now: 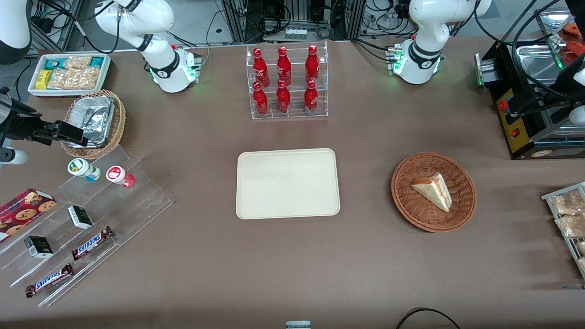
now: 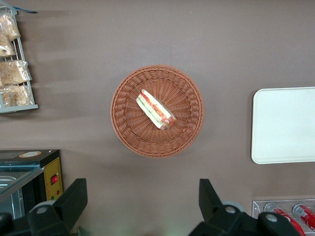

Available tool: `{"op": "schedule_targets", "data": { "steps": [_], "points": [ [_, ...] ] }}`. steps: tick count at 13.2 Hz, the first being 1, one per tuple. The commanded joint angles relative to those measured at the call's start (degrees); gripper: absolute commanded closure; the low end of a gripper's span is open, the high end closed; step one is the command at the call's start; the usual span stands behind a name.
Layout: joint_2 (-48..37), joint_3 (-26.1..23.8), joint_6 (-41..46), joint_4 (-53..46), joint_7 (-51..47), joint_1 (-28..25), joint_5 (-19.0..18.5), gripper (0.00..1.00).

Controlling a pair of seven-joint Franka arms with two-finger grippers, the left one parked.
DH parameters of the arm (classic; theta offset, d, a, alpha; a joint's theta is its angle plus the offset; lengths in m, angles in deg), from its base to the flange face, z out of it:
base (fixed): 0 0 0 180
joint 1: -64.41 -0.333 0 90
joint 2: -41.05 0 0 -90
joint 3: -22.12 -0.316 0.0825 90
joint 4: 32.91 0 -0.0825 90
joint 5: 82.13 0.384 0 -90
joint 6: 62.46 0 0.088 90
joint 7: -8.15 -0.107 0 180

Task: Place green gum on tray
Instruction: 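Lower the right gripper over the green sunflower gum tub on the acrylic stand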

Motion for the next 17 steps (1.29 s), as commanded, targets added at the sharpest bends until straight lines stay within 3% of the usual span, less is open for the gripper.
{"op": "schedule_targets", "data": {
  "steps": [1, 7, 11, 17],
  "points": [
    [0.75, 0.31, 1.58, -1.30, -0.33, 0.17, 0.17, 0.00],
    [-3.36, 0.31, -1.82, 7.90, 3.43, 3.25, 0.53, 0.00],
    [-10.13, 2.51, -15.43, 22.05, 17.38, 3.34, -0.09, 0.00],
    [-10.15, 5.58, -28.62, 29.80, 39.44, 3.43, -2.55, 0.00]
  ]
}}
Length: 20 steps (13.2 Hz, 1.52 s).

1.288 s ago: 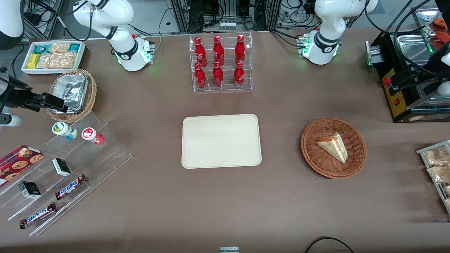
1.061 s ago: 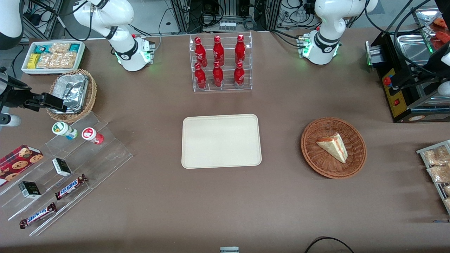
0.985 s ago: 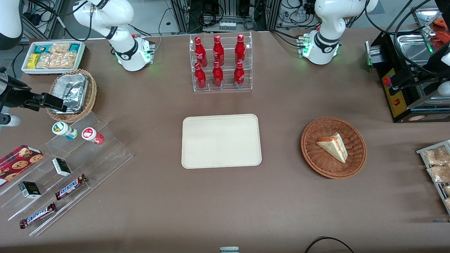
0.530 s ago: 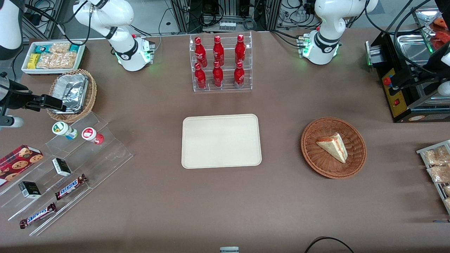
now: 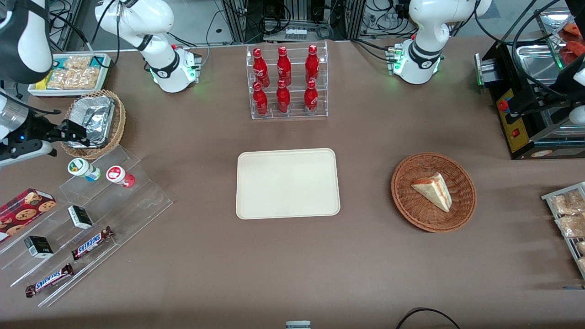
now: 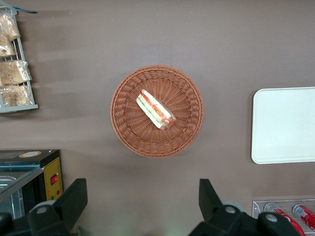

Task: Place green gum on tray
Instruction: 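Lower the right gripper over the green sunflower gum tub on the acrylic stand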

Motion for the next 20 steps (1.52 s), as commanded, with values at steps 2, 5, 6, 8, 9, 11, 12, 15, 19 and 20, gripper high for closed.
{"op": "schedule_targets", "data": {
  "steps": [2, 5, 6, 8, 9, 11, 12, 15, 19, 20],
  "points": [
    [-0.95, 3.86, -11.07, 7.49, 13.50, 0.21, -0.91, 0.00],
    [0.80, 5.98, -15.92, 9.69, 18.80, 0.21, -0.56, 0.00],
    [1.15, 6.24, -16.98, 10.22, 19.59, 0.21, -0.39, 0.00],
    [1.77, 6.59, -17.86, 10.84, 19.87, 0.13, -0.30, 0.00],
    [2.30, 6.59, -19.17, 11.19, 19.87, 0.13, -0.30, 0.00],
    [3.18, 6.94, -20.94, 11.89, 19.87, 0.21, -0.30, 0.00],
    [3.18, 7.73, -20.94, 12.42, 19.87, -0.05, -0.30, 0.00],
    [3.88, 7.82, -21.82, 13.04, 19.87, -0.05, -0.21, 0.00],
    [4.14, 7.91, -22.43, 14.09, 19.95, 0.04, 0.93, 0.00],
    [4.23, 7.91, -22.96, 14.36, 19.95, 0.04, 0.93, 0.00]
  ]
}}
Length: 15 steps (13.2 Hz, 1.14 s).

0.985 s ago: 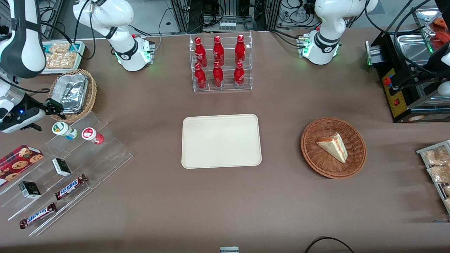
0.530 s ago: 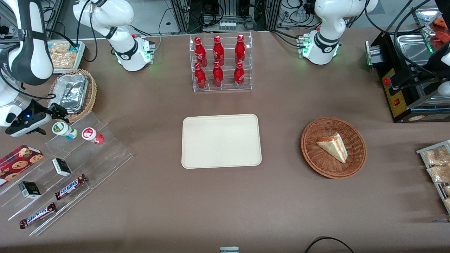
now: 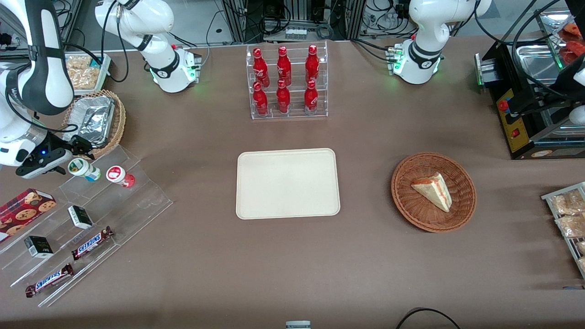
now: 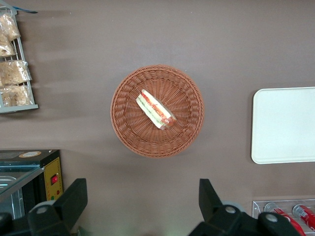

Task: Place green gum on tray
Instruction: 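Close the right gripper on the green gum tub and lift it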

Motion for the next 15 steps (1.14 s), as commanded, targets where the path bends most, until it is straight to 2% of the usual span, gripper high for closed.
{"op": "schedule_targets", "data": {
  "steps": [1, 7, 8, 10, 13, 14, 15],
  "points": [
    [0.02, 0.41, -2.52, 1.16, 0.92, 0.08, 0.88, 0.00],
    [1.34, 1.64, -4.10, 1.16, 0.92, -0.09, 0.88, 0.01],
    [1.42, 1.64, -4.10, 1.16, 0.92, -0.01, 0.88, 0.05],
    [1.43, 1.55, -4.10, 1.07, 0.83, -0.27, 0.88, 0.43],
    [1.34, 1.55, -3.84, 0.55, 0.48, -0.71, 0.88, 0.93],
    [1.16, 1.55, -3.40, 0.37, 0.22, -1.06, 0.88, 1.00],
    [0.90, 1.55, -3.14, 0.28, 0.13, -1.49, 0.88, 1.00]
  ]
}}
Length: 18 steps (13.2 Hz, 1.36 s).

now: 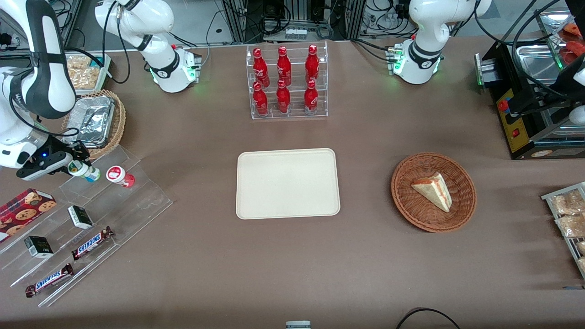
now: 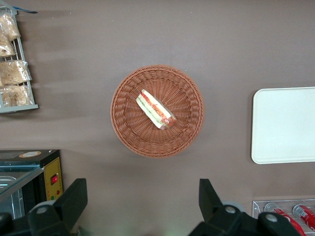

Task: Place green gum on tray
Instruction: 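Close the right gripper on the green gum tub and lift it, then carry the green gum tub with the right gripper over the cream tray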

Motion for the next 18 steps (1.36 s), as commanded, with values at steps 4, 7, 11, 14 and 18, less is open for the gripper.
{"op": "schedule_targets", "data": {
  "steps": [4, 7, 11, 14, 18],
  "points": [
    [-0.91, -0.23, 12.29, -7.87, -1.24, -1.53, 0.87, 1.00],
    [-0.82, -0.24, 24.60, -16.57, -7.99, -6.87, 0.87, 1.00],
    [-0.82, -0.24, 31.49, -21.95, -24.76, -18.29, 0.87, 1.00],
    [-0.03, -0.24, 31.58, -22.49, -41.01, -28.39, 0.95, 1.00],
    [5.57, -0.85, 28.07, -24.59, -61.68, -39.82, 2.45, 1.00]
  ]
}}
